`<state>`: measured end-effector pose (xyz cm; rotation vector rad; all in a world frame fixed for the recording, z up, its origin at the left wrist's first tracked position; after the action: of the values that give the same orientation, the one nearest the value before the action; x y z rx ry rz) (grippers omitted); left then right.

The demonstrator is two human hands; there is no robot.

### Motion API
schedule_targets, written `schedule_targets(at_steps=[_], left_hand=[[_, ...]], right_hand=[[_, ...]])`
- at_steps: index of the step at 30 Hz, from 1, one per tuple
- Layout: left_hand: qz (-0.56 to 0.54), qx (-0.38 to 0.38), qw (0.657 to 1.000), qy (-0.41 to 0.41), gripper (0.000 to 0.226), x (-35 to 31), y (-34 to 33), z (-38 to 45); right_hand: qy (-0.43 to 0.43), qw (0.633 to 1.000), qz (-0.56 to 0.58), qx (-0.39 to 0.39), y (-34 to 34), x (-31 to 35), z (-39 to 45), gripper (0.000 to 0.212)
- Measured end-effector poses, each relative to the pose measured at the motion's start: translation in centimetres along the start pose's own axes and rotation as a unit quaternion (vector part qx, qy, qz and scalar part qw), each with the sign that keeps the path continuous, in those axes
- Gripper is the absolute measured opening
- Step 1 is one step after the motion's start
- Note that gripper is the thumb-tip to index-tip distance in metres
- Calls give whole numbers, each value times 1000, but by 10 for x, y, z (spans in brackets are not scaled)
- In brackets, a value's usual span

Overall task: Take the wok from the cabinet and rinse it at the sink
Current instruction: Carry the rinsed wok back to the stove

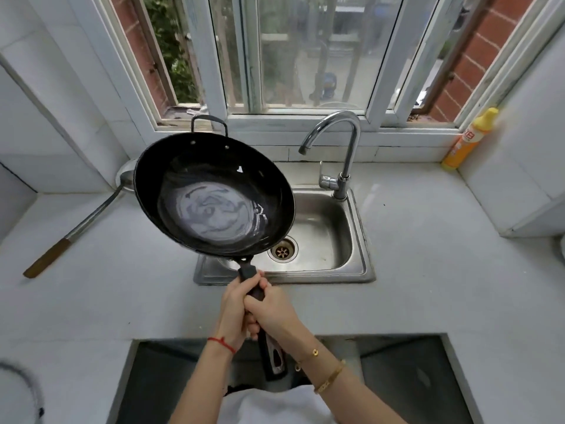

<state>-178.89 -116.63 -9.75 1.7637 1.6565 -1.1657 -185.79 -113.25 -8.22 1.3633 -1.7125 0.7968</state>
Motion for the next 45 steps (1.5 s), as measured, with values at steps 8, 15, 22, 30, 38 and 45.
schedule_targets(at_steps=[8,15,22,30,38,45], left_hand=[[-42,118,991,-37,6,-14,51,-23],[-31,233,969,-74,13,-42,48,-50],[1,340,937,-78,10,-54,2,-75],[133,447,883,-53,26,-20,-87,-114],[172,548,818,27,12,82,-173,-184],[185,609,765,104,9,163,-232,-259]], right_hand=[[71,994,-30,-75,-60,-6,-28,7],[100,986,-10,-132,-69,11,-57,14],[144,966,0,-216,-37,30,-101,13],[116,923,48,-363,35,9,-159,10],[80,859,102,-494,107,-61,-256,16],[48,787,136,-599,158,-130,-333,21]])
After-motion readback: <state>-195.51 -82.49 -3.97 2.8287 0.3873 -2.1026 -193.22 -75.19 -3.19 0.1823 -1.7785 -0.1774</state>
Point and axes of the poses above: each hand's wrist, its own z-axis towards the middle knuckle, its own y-axis out of the back of the hand, x = y × z, the point moved 5 cm from there along z, towards the middle knuckle, and after that the axes turned 2 degrees about -x, right-handed, at the moved point
